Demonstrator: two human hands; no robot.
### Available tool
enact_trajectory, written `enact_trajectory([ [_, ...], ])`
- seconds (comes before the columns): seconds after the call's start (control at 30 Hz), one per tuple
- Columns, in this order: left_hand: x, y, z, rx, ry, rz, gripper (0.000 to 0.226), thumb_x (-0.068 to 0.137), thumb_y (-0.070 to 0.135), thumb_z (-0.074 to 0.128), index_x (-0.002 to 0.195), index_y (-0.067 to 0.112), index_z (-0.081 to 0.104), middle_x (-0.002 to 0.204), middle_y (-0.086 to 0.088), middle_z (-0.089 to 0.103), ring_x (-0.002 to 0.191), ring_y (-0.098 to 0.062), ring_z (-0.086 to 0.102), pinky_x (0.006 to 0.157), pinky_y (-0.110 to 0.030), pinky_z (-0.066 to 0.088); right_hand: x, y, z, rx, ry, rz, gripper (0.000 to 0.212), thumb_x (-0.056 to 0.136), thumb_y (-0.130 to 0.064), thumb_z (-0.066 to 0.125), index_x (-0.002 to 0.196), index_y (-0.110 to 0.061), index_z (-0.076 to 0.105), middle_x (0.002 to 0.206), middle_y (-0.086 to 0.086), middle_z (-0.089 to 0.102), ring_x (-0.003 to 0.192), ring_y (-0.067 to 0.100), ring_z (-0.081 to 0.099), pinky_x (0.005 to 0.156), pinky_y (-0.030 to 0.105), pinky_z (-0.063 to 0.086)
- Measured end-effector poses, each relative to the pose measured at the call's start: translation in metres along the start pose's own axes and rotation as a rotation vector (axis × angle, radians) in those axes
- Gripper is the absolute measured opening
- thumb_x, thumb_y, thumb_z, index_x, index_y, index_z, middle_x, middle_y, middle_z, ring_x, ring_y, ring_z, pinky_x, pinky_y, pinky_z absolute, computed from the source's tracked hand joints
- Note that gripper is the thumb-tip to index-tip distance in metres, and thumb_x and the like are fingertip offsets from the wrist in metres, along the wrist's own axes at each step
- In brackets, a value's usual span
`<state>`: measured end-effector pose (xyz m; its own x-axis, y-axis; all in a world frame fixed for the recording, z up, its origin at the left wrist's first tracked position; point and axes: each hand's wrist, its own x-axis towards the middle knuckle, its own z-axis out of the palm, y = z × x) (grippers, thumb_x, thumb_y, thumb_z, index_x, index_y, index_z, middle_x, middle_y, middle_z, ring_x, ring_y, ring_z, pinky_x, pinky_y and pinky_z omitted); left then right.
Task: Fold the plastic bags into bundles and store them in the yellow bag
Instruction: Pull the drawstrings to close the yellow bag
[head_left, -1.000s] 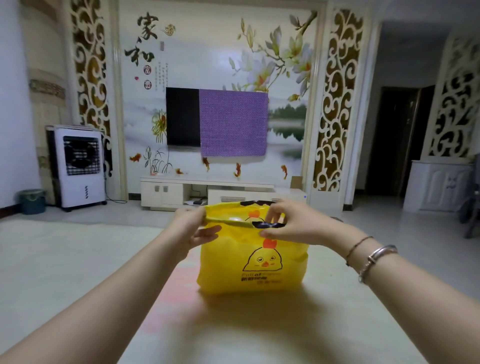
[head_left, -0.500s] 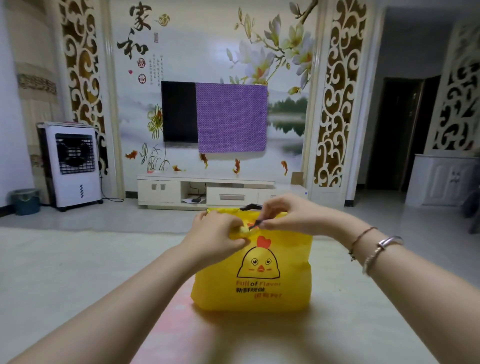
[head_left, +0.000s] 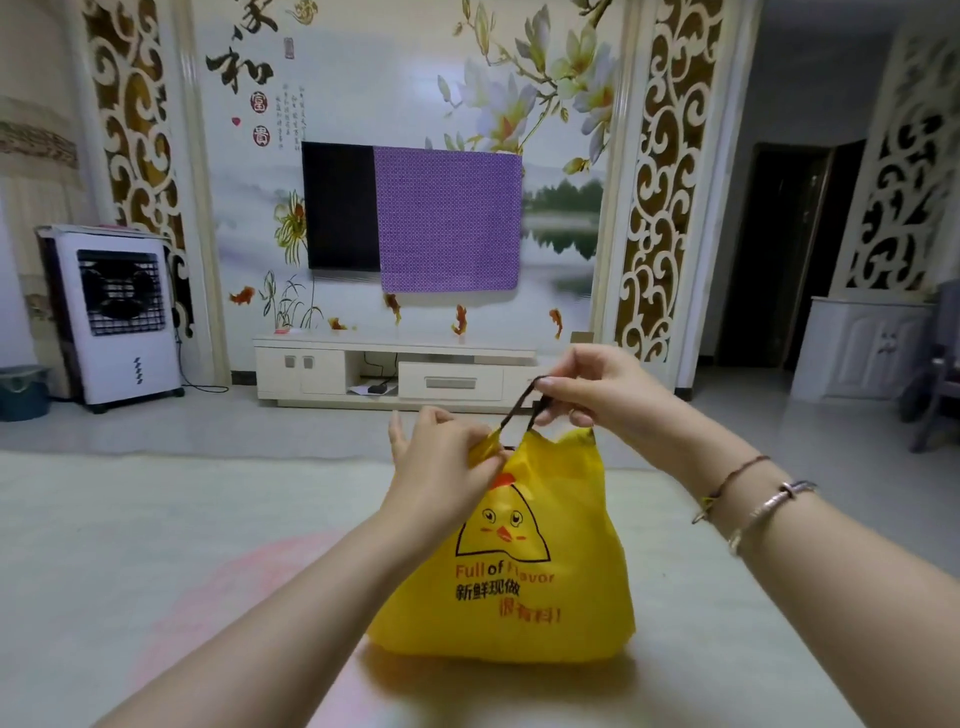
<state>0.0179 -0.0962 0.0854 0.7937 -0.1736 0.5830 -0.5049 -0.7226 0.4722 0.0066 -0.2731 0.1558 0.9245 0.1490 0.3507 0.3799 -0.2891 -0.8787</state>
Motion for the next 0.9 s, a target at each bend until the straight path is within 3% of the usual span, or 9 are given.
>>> enact_trajectory([
  [0.13,-0.011,-0.001,0.001,0.213,0.006,0.100,0.020,0.096,0.042,0.049,0.095,0.030,0.065,0.105,0.015,0.050,0.116,-0.013,0.036,0.118,-0.052,-0.003,-0.005,0.014,0.004,0.193,0.119,-0.059,0.004,0.090,-0.007,0.061,0.087,-0.005,0.059,0.082,0.012,0.067,0.070,0.017,0.069,0.049,0.018,0.037],
  [0.27,-0.001,0.011,-0.015,-0.215,0.070,0.123,0.024,0.084,0.041,0.067,0.106,0.038,0.062,0.113,0.017,0.055,0.112,-0.014,0.042,0.104,-0.043,0.032,-0.009,0.004,0.012,0.097,-0.001,-0.103,0.008,0.087,-0.008,0.065,0.093,-0.004,0.064,0.086,0.011,0.071,0.074,0.016,0.068,0.056,0.020,0.039],
  [0.33,0.008,0.020,-0.026,-0.300,0.099,0.123,0.022,0.082,0.037,0.072,0.104,0.034,0.067,0.105,0.015,0.061,0.105,-0.013,0.045,0.090,-0.036,0.039,-0.009,-0.002,0.011,0.114,0.006,-0.116,0.010,0.086,-0.006,0.066,0.096,-0.002,0.066,0.089,0.011,0.072,0.078,0.018,0.069,0.060,0.025,0.040],
  [0.43,0.017,0.027,-0.037,-0.328,0.093,0.086,0.014,0.084,0.026,0.073,0.096,0.020,0.074,0.092,0.009,0.059,0.081,0.008,0.047,0.068,-0.012,0.034,-0.011,0.000,0.008,0.137,0.060,-0.056,0.013,0.086,-0.003,0.066,0.098,-0.009,0.065,0.092,0.009,0.070,0.076,0.017,0.064,0.060,0.025,0.039],
  [0.5,0.018,0.027,-0.040,-0.360,0.086,0.033,0.013,0.085,0.023,0.072,0.094,0.015,0.075,0.084,0.005,0.058,0.066,0.004,0.045,0.057,-0.013,0.032,-0.019,0.005,0.011,0.033,0.060,0.005,0.017,0.087,-0.003,0.064,0.098,-0.015,0.064,0.094,0.003,0.067,0.073,0.009,0.057,0.058,0.019,0.039],
  [0.63,0.020,0.030,-0.049,-0.460,0.035,-0.078,0.011,0.082,0.020,0.074,0.091,0.014,0.075,0.087,0.000,0.070,0.080,-0.009,0.062,0.068,-0.023,0.048,-0.035,0.018,0.027,-0.125,0.053,-0.012,0.015,0.091,-0.014,0.062,0.102,-0.018,0.072,0.088,-0.008,0.066,0.060,-0.007,0.053,0.053,0.009,0.041],
  [0.77,0.018,0.044,-0.049,-0.479,-0.062,-0.103,0.007,0.084,0.012,0.071,0.090,0.012,0.072,0.079,0.000,0.069,0.064,-0.005,0.061,0.056,-0.014,0.047,-0.037,0.021,0.041,-0.037,0.130,-0.068,0.014,0.090,-0.011,0.065,0.099,-0.008,0.075,0.078,-0.001,0.072,0.054,0.000,0.055,0.051,0.010,0.040],
  [0.83,0.019,0.051,-0.048,-0.538,-0.032,-0.128,0.006,0.085,0.006,0.066,0.088,0.011,0.068,0.075,-0.002,0.068,0.057,-0.002,0.061,0.053,-0.013,0.045,-0.037,0.025,0.047,-0.035,0.140,-0.054,0.011,0.088,-0.009,0.066,0.094,-0.007,0.075,0.077,0.006,0.072,0.057,0.004,0.058,0.056,0.017,0.045],
  [0.9,0.023,0.053,-0.050,-0.711,0.055,-0.202,0.010,0.087,0.001,0.060,0.084,0.011,0.061,0.074,-0.006,0.066,0.055,-0.006,0.061,0.053,-0.017,0.044,-0.037,0.036,0.047,-0.100,0.162,-0.010,0.011,0.089,-0.011,0.066,0.086,-0.009,0.076,0.073,0.011,0.071,0.062,0.019,0.061,0.064,0.036,0.053],
])
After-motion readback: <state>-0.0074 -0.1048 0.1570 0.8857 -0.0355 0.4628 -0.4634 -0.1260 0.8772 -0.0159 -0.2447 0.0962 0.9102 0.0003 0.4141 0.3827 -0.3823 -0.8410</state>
